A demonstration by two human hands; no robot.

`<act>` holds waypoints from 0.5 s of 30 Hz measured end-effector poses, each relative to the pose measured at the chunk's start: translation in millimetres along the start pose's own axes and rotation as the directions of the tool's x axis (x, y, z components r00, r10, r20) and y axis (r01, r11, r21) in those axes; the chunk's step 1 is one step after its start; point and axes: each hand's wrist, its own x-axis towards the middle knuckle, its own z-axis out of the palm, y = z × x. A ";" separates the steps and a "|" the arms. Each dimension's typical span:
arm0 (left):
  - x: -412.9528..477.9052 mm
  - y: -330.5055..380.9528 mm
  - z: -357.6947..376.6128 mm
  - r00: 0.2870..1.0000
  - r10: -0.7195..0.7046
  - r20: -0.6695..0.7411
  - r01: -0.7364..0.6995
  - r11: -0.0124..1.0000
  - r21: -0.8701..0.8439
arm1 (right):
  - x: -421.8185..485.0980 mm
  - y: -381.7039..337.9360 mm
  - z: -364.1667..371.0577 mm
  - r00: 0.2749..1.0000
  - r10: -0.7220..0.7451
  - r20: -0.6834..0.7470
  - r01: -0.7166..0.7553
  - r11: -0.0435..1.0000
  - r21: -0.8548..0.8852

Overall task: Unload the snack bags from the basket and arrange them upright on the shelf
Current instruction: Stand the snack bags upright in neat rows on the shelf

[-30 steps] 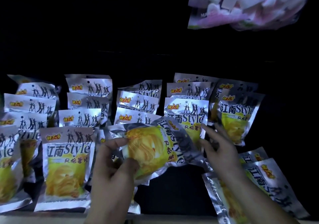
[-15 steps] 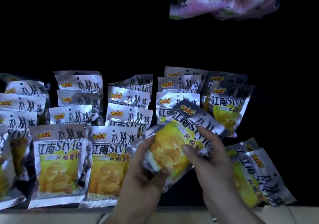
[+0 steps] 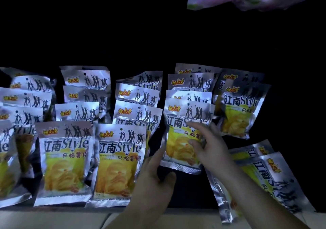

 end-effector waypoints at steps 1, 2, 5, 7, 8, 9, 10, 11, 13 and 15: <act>0.3 0.7 3.4 0.999 0.000 0.044 0.000 1.000 0.008 | 2.1 3.5 1.0 1.000 -0.009 -0.010 0.008 0.999 -0.049; 0.0 1.7 6.6 0.997 -0.005 0.075 0.004 1.000 0.018 | 4.2 7.4 1.8 0.999 -0.027 -0.020 0.024 0.994 -0.107; -1.6 2.1 14.6 0.990 0.007 0.144 -0.010 1.000 0.018 | 8.4 11.9 0.1 0.998 -0.039 -0.043 0.028 0.970 -0.243; -2.8 1.4 17.2 0.986 0.027 0.164 -0.032 0.999 0.026 | 7.8 10.8 0.1 0.997 -0.034 -0.066 0.015 0.965 -0.263; -3.3 0.5 17.8 0.986 0.036 0.161 -0.043 0.999 0.034 | 6.1 10.0 0.8 0.996 -0.036 -0.078 0.014 0.965 -0.264; -3.7 0.0 18.4 0.987 0.049 0.151 -0.055 0.998 0.041 | 3.5 9.7 1.0 0.994 -0.045 -0.097 0.019 0.965 -0.262; -3.9 -2.0 20.0 0.988 0.057 0.145 -0.066 0.996 0.053 | 0.1 10.1 0.1 0.991 -0.056 -0.121 0.025 0.968 -0.248; -4.5 -3.6 21.0 0.988 0.059 0.142 -0.069 0.996 0.063 | -5.0 10.0 -1.7 0.987 -0.061 -0.146 0.028 0.976 -0.216; -4.8 -7.3 22.4 0.989 0.065 0.135 -0.076 0.994 0.083 | -22.7 10.4 -7.7 0.980 -0.051 -0.192 0.025 0.990 -0.138; -4.3 -8.9 23.0 0.987 0.064 0.146 -0.080 0.991 0.107 | -48.0 11.2 -16.5 0.972 -0.033 -0.233 0.006 0.993 -0.117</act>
